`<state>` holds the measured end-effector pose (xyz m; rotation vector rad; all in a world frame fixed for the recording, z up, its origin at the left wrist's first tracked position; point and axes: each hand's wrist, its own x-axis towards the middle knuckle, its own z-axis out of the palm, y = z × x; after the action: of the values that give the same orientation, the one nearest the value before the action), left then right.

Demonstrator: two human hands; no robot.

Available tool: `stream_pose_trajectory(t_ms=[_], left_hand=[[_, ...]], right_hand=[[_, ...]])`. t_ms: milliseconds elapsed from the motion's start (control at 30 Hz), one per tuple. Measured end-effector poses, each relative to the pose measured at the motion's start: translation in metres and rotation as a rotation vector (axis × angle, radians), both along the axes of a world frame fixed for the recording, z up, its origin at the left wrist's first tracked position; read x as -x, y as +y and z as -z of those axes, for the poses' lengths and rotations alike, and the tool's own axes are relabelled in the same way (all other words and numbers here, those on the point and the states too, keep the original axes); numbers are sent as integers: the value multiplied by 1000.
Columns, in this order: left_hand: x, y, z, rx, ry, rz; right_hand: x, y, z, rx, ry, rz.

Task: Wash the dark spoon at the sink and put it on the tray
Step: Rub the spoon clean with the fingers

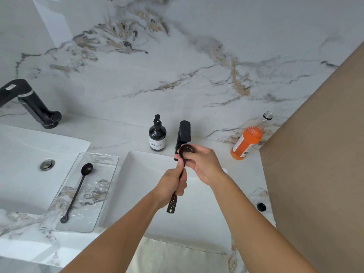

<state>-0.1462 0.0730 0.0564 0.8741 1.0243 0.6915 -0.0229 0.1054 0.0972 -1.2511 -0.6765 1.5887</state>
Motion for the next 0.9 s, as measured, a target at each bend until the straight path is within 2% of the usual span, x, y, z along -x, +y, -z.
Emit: stream_pose_trajectory(t_ms=[100, 200, 267, 400, 467, 667, 900], left_hand=[[-2, 12, -11, -68, -107, 9], [-5, 22, -24, -144, -205, -6], [-7, 27, -29, -215, -157, 10], [-1, 25, -16, -381, 57, 84], [3, 21, -7, -384, 101, 126], [3, 33, -21, -390, 24, 154], [14, 49, -39, -357, 14, 214]], right_hand=[[2, 2, -21, -146, -173, 15], [-4, 5, -36, -213, -264, 56], [-6, 8, -45, -263, -329, 57], [-15, 18, -75, -392, -501, 146], [-20, 25, -97, -449, -551, 187], [-20, 24, -136, -609, -651, 59], [-33, 15, -166, -712, -537, -183]])
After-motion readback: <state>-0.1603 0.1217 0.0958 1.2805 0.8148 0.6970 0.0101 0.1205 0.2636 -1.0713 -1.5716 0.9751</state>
